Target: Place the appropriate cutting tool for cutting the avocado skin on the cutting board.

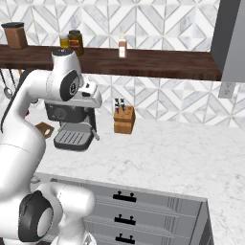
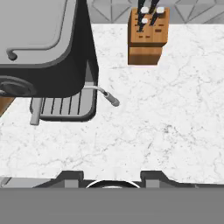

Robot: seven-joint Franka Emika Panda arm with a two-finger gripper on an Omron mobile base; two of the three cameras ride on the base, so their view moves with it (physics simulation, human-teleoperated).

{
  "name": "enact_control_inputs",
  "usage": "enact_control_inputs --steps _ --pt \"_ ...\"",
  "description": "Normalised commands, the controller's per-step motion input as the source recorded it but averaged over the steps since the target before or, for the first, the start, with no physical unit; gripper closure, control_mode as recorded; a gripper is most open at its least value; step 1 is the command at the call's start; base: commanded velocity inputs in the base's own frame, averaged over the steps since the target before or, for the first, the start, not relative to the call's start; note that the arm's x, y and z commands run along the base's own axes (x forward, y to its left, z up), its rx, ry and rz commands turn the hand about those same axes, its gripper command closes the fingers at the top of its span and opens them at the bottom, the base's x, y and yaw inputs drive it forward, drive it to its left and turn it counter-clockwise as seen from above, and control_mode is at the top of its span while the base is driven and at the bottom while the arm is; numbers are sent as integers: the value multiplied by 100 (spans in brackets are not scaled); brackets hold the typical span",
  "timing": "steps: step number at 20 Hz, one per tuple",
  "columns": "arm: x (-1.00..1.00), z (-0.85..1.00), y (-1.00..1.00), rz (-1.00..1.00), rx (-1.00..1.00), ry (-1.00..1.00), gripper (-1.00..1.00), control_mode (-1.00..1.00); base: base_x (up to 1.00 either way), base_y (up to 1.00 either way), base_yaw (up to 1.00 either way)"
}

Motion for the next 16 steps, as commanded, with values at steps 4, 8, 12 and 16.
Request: enact_control_inputs --steps 4,8,12,16 --pt "-27 -3 3 0 0 -2 -100 -100 0 0 0" --pt "-67 -55 69 0 -3 8 -100 -100 0 0 0" --pt "-32 -68 100 -4 -5 25 -100 -100 0 0 0" --pt "-13 -69 100 -5 -1 32 -100 -100 0 0 0"
